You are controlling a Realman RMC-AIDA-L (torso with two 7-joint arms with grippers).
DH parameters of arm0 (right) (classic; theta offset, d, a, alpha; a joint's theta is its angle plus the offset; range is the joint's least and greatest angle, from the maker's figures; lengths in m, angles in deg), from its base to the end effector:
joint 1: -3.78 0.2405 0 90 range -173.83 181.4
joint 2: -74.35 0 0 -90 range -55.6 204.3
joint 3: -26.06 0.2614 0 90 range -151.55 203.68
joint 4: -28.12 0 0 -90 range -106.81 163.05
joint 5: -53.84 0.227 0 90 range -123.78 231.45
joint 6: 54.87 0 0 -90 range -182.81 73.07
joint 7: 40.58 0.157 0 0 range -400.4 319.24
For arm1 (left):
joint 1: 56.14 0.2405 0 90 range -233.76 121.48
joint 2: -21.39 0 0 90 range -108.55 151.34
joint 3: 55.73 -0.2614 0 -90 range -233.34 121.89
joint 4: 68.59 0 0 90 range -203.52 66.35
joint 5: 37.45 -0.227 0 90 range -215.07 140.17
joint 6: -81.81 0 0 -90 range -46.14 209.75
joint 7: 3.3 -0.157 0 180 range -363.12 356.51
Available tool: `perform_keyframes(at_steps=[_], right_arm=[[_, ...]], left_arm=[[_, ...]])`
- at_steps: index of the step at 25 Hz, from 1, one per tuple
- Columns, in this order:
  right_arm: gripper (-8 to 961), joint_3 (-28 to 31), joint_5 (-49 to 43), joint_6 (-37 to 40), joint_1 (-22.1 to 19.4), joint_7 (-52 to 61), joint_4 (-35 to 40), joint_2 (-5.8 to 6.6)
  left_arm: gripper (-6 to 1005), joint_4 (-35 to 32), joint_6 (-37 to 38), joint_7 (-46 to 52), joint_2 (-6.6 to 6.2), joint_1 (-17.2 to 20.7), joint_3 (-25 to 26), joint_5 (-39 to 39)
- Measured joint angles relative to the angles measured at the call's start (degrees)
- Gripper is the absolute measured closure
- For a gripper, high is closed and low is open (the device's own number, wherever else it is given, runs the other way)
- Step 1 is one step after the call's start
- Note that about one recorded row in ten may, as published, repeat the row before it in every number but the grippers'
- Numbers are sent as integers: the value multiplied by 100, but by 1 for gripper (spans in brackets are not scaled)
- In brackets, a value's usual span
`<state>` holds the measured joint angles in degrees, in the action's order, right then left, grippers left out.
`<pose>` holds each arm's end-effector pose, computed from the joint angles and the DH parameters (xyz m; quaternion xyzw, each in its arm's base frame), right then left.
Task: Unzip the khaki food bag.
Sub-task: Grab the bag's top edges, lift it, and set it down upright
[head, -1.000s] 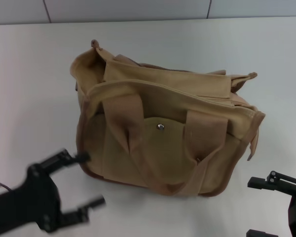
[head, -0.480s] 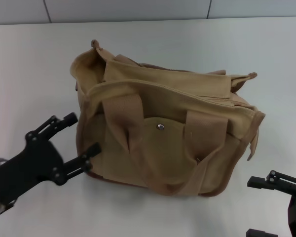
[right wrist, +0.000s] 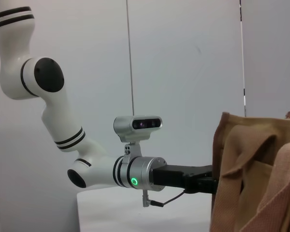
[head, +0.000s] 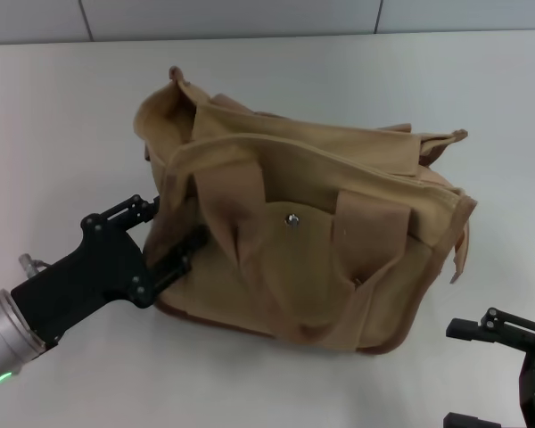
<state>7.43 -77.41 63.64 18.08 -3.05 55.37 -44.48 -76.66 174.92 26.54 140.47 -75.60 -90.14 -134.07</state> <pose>0.3282 0.1814 -0.0092 -0.9248 0.0574 0.3608 0.1058 -0.3150 0.2552 -0.0606 -0.8756 -0.1139 -0.3707 0.2880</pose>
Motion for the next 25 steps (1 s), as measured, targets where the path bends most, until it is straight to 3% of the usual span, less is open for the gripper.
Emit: perform_keyframes(at_steps=[7,11,19,21,22,23,25], right_arm=[[119,4,1,5,-22,0,0,0],[120,26,8,7,-33,0,2,0],[121,405,24,89,-41,0,-6,0],[122,949,31,226,-5,0,-84,-3],[122,949,31,226,-5,0,-84,-3],[122,1434,87,280,40,50,-199,-4],[123,1618,146,299,52,113,-243,1]], left_arm=[[546,310,46,-569,7,-23,54,316],[784,359,65,-590,5,-32,104,368],[887,264,213,-544,-19,-160,157,477],[907,122,429,-554,-22,-186,157,492],[914,47,524,-546,-21,-198,158,493],[921,-64,697,-525,-19,-221,159,494],[935,-156,839,-507,-20,-246,162,495]])
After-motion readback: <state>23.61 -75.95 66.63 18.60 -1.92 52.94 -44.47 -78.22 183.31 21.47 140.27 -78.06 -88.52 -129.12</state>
